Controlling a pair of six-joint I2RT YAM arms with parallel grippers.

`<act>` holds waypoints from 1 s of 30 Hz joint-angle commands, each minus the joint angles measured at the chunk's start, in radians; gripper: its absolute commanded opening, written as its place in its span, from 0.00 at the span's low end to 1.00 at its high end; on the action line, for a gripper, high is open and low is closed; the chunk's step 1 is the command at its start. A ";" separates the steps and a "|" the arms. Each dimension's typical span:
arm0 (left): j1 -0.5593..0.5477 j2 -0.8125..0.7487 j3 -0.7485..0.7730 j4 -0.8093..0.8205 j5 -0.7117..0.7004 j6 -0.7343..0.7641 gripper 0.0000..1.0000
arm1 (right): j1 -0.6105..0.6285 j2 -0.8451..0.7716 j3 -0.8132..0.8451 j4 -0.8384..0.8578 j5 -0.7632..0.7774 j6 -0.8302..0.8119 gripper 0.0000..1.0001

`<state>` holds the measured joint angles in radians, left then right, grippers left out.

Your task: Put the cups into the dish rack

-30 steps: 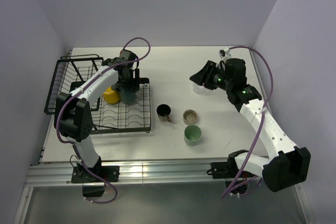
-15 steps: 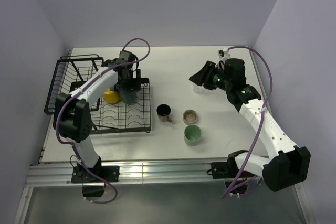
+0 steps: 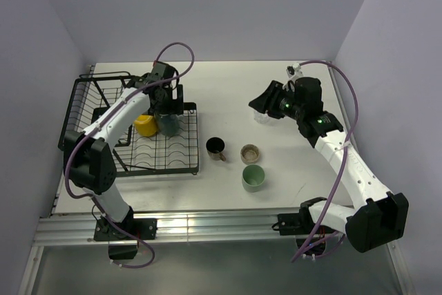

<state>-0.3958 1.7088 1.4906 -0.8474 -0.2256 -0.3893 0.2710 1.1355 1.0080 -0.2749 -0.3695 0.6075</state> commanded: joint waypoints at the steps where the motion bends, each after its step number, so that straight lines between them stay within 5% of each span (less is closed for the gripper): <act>1: -0.003 -0.060 0.054 -0.008 0.002 0.004 0.99 | 0.011 0.001 0.034 -0.001 0.029 -0.020 0.52; 13: -0.061 -0.106 0.140 -0.048 -0.049 0.001 0.98 | 0.025 0.012 0.084 -0.113 0.251 -0.103 0.52; 23: -0.167 -0.179 0.215 -0.050 -0.031 -0.033 0.97 | 0.027 0.343 0.322 -0.279 0.523 -0.226 0.48; 30: -0.196 -0.221 0.212 -0.045 -0.017 -0.039 0.96 | 0.036 0.504 0.429 -0.308 0.546 -0.238 0.47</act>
<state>-0.5846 1.5288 1.6714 -0.9031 -0.2554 -0.4122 0.2916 1.6142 1.3602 -0.5579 0.1219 0.3969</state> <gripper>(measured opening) 0.966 0.474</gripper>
